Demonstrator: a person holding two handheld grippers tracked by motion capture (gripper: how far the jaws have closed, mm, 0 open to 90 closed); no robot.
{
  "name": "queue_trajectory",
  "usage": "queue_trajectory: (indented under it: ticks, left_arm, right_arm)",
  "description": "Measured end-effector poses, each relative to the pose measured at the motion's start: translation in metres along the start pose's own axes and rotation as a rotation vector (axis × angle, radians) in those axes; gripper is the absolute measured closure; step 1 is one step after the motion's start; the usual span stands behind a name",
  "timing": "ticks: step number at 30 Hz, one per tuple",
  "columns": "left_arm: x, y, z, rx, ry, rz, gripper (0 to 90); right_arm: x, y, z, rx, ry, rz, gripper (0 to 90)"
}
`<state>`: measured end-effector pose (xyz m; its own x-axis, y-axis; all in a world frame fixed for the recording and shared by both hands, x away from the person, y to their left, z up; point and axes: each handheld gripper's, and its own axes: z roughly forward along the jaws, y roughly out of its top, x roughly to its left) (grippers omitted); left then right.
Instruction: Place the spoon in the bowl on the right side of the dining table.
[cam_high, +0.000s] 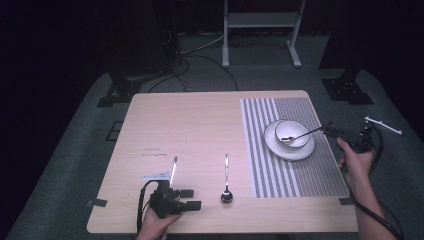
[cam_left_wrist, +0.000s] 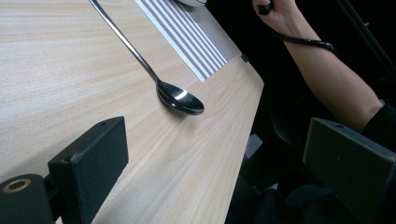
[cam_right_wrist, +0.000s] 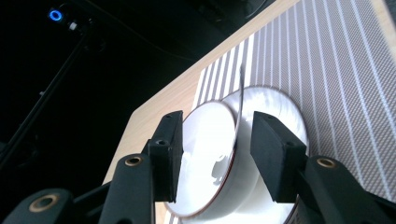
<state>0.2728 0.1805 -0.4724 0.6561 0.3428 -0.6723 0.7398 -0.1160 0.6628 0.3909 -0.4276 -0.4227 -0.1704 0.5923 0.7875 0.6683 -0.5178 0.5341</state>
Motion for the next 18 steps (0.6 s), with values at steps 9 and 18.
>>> queue_trajectory:
  ticks: [9,18]
  left_arm:
    - [-0.001,0.000,0.000,0.003,-0.003,0.001,5.3]
    - [-0.002,0.000,0.000,0.001,-0.003,0.002,5.2]
  right_arm:
    - [0.001,-0.021,-0.008,0.032,0.033,-0.004,51.9]
    - [0.004,-0.031,-0.014,0.038,0.070,-0.011,51.5]
